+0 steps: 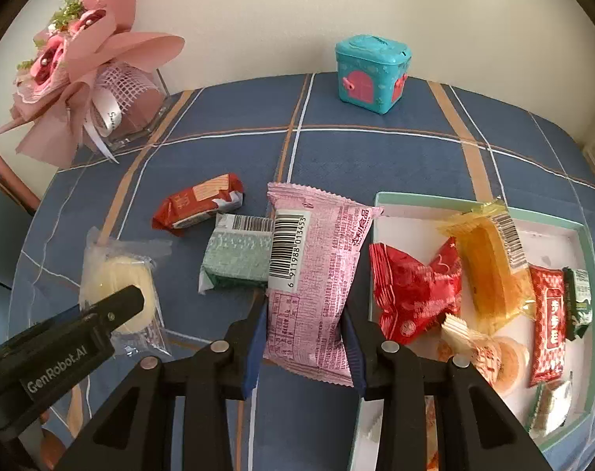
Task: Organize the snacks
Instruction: 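Grasp the clear-wrapped bun with the left tool while the right tool grasps the pink packet, then carry the bun and pink packet over the white tray with both tools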
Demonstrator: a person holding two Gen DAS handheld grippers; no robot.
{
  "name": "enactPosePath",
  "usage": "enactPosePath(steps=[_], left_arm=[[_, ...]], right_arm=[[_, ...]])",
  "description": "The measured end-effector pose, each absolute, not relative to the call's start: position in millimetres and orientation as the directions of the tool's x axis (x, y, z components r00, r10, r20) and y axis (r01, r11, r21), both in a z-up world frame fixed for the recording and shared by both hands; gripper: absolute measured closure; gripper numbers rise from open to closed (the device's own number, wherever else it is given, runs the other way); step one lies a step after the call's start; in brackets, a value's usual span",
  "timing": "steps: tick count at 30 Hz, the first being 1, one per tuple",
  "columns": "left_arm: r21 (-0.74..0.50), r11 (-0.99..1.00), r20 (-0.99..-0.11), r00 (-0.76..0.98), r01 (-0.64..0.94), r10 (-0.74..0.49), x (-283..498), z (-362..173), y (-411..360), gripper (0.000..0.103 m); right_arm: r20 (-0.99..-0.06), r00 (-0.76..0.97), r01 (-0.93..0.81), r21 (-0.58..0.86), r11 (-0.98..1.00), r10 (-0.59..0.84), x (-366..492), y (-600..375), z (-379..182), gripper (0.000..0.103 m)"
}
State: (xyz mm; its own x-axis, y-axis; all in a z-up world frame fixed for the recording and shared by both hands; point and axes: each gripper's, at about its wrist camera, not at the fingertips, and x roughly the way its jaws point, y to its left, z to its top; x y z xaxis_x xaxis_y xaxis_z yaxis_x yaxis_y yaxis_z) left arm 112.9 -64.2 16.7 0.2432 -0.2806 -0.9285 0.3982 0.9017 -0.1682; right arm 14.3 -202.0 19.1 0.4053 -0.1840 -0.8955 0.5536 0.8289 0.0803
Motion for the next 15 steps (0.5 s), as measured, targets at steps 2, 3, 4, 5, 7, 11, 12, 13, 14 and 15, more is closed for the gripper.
enactPosePath(steps=[2, 3, 4, 5, 7, 11, 12, 13, 14, 15], left_arm=[[-0.165, 0.901, -0.927, 0.249, 0.402, -0.281, 108.3, 20.8, -63.5, 0.053], [-0.163, 0.900, -0.926, 0.253, 0.405, -0.281, 105.6, 23.1, -62.8, 0.053], [-0.162, 0.899, -0.925, 0.256, 0.408, -0.282, 103.5, 25.0, -62.8, 0.053], [-0.162, 0.898, -0.923, 0.258, 0.410, -0.284, 101.8, 26.6, -62.8, 0.053], [-0.165, 0.895, -0.919, 0.265, 0.415, -0.293, 98.7, 31.6, -63.4, 0.053], [-0.170, 0.892, -0.910, 0.281, 0.420, -0.306, 94.7, 40.1, -63.2, 0.053], [-0.170, 0.892, -0.909, 0.284, 0.419, -0.306, 93.9, 41.7, -63.3, 0.053], [-0.171, 0.891, -0.907, 0.287, 0.420, -0.309, 93.0, 44.1, -62.9, 0.053], [-0.172, 0.891, -0.905, 0.289, 0.421, -0.311, 92.3, 45.1, -63.2, 0.053], [-0.173, 0.891, -0.904, 0.291, 0.421, -0.313, 92.3, 45.9, -63.5, 0.053]], right_arm=[[-0.895, 0.406, 0.551, 0.076, 0.831, -0.187, 11.0, -199.2, 22.0, 0.064], [-0.894, 0.406, 0.550, 0.075, 0.832, -0.187, 9.4, -198.4, 22.8, 0.064], [-0.895, 0.406, 0.548, 0.073, 0.833, -0.188, 7.4, -196.8, 24.3, 0.064], [-0.894, 0.406, 0.546, 0.073, 0.835, -0.188, 5.9, -197.0, 25.0, 0.064], [-0.893, 0.407, 0.541, 0.067, 0.838, -0.191, 2.4, -192.7, 28.1, 0.064], [-0.890, 0.410, 0.536, 0.058, 0.842, -0.199, -2.1, -188.6, 34.7, 0.064], [-0.890, 0.409, 0.536, 0.057, 0.842, -0.200, -2.9, -187.9, 36.1, 0.064], [-0.889, 0.410, 0.538, 0.056, 0.841, -0.203, -4.8, -187.5, 37.8, 0.064], [-0.888, 0.411, 0.540, 0.057, 0.840, -0.204, -6.3, -187.6, 39.8, 0.064], [-0.888, 0.412, 0.541, 0.058, 0.839, -0.204, -7.1, -188.0, 40.9, 0.064]])
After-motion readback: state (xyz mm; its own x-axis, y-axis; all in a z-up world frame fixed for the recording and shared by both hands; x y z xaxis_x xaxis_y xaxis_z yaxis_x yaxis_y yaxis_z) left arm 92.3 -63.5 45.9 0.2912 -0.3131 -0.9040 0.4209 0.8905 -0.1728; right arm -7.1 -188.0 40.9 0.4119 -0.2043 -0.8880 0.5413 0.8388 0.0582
